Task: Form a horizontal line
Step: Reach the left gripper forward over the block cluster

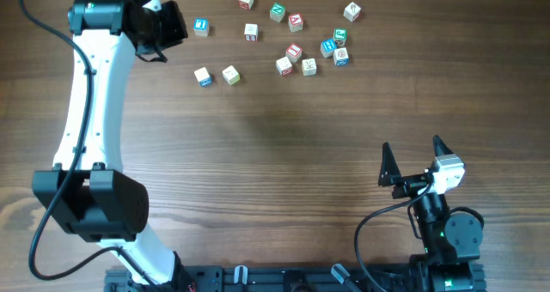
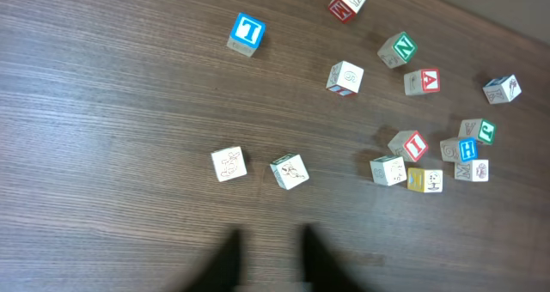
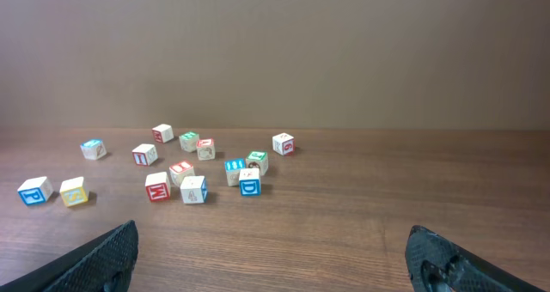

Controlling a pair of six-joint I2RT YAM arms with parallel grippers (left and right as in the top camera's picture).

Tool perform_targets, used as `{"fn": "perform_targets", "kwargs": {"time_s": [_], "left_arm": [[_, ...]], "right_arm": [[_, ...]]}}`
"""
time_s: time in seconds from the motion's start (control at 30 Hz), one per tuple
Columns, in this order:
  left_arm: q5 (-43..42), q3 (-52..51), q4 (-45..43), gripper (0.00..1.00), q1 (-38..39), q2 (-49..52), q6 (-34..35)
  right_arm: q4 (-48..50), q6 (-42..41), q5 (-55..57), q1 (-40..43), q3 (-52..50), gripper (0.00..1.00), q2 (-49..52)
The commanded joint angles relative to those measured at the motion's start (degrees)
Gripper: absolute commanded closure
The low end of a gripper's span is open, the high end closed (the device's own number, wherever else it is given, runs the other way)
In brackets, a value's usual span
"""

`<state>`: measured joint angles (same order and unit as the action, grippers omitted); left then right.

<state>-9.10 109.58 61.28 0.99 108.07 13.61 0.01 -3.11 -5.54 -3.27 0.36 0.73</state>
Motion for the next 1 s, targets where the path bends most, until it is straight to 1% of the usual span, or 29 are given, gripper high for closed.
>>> {"fn": "perform_targets", "kwargs": {"time_s": [0.0,0.03,0.17,0.3,0.43,0.57,0.67,0.8,0.97], "left_arm": [[-0.90,-2.27,-0.20,0.96,2.71,2.95,1.22],[-0.79,-3.34,-0.17,0.96,3.98,4.07,1.22],[4.92,-5.40,-0.81,0.96,8.50,8.79,2.08],[5.35,-5.55,-1.81,0.96,11.87,15.76,2.32],[6.45,-5.55,-0.50,0.96,12.70,18.38,3.89],[8.98,-6.64,-0.74,0.96,12.90,19.26,4.92],[8.98,-9.51,-5.95,0.96,12.90,19.34,5.35],[9.25,-12.00,-10.29,0.96,12.90,19.37,6.38],[9.22,-12.46,-10.95,0.96,12.90,19.47,6.38]], "right_arm": [[0.35,0.52,-0.72,0.24,-0.07,0.00,-0.46],[0.35,0.52,-0.72,0.24,-0.07,0.00,-0.46],[0.35,0.50,-0.72,0.24,-0.07,0.00,-0.46],[0.35,0.52,-0.72,0.24,-0.07,0.00,-0.46],[0.35,0.52,-0.72,0.24,-0.07,0.00,-0.46],[0.35,0.52,-0.72,0.22,-0.07,0.00,-0.46],[0.35,0.52,-0.72,0.22,-0.07,0.00,-0.46],[0.35,0.52,-0.72,0.24,-0.07,0.01,-0.46],[0.35,0.55,-0.72,0.24,-0.07,0.00,-0.46]]}}
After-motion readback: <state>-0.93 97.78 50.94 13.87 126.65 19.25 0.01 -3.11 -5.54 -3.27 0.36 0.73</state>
